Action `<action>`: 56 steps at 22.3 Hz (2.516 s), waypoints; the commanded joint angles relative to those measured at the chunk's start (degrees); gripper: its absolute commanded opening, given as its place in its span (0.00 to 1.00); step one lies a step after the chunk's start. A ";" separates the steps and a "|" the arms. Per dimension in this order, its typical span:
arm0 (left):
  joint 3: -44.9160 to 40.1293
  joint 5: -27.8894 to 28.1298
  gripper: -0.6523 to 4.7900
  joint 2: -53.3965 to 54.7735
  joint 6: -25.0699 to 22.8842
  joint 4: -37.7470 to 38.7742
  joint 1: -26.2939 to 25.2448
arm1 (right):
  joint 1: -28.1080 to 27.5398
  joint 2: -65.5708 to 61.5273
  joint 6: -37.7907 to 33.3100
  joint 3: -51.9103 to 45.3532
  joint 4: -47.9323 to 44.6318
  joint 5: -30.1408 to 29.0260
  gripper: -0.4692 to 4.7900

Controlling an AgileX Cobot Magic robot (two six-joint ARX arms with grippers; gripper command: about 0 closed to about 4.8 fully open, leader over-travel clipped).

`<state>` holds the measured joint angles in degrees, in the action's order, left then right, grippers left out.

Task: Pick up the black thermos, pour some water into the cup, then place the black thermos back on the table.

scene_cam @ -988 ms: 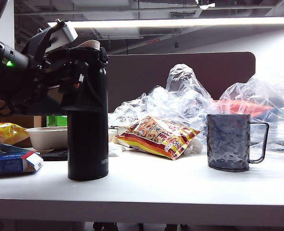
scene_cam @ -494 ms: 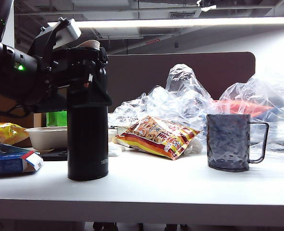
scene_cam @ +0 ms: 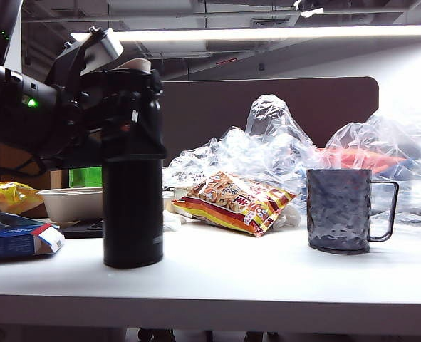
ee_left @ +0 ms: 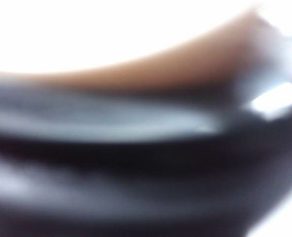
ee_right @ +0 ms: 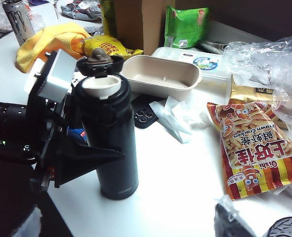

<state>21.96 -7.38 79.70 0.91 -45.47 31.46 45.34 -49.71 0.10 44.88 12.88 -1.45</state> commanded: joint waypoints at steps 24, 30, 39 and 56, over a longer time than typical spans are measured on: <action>50.77 6.32 0.11 21.75 -42.10 33.57 3.67 | -24.94 6.14 1.77 0.33 15.21 -6.23 0.29; 53.68 12.74 0.11 27.41 -60.43 32.46 7.67 | -25.14 -1.88 3.15 0.28 14.23 -9.35 0.08; 56.41 15.52 0.11 30.58 -65.72 26.10 8.48 | -25.18 -6.29 3.13 -1.33 10.38 -12.68 0.08; 59.69 15.10 0.11 34.40 -84.67 21.14 10.32 | -27.65 -6.01 4.28 -2.21 10.36 -15.37 0.08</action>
<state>80.77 7.90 115.02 -83.40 -19.53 41.87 17.85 -55.99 3.60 42.50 24.36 -15.42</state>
